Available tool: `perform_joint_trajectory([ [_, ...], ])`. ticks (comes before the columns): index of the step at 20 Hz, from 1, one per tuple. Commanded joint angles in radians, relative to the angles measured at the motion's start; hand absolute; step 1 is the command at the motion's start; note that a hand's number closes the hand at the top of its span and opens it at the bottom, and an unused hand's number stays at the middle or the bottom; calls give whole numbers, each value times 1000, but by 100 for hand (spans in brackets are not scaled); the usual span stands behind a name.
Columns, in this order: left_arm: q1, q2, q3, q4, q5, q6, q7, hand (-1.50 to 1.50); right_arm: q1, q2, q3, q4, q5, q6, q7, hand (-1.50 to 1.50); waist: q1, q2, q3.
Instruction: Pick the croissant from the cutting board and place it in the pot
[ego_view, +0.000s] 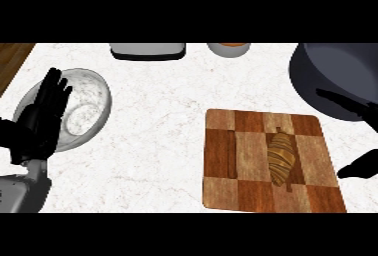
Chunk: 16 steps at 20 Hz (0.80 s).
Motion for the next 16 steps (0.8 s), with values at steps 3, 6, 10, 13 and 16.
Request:
perform_joint_trajectory([
  [3, -41, -11, 32, 45, -2, -17, -8, 0, -5, 57, 122, -179, 60, 73, 292, -150, -8, 1, 1],
  [6, -42, -32, -9, -76, -49, 32, 114, 0, -8, 126, 116, -142, 85, 74, 316, -150, 0, 1, 3],
  [10, -67, -66, 38, 28, -57, -30, 50, 0, -50, 188, 99, -114, 130, 121, 328, -150, -1, 3, 2],
  [13, -25, -64, 71, 0, -70, -57, 37, 0, 79, 179, 77, -236, 155, 142, 334, -150, -5, 2, 2],
  [16, -1, -90, 38, -74, -103, -30, 91, 0, 60, 226, 95, -182, 233, 104, 366, -150, -1, 2, 2],
])
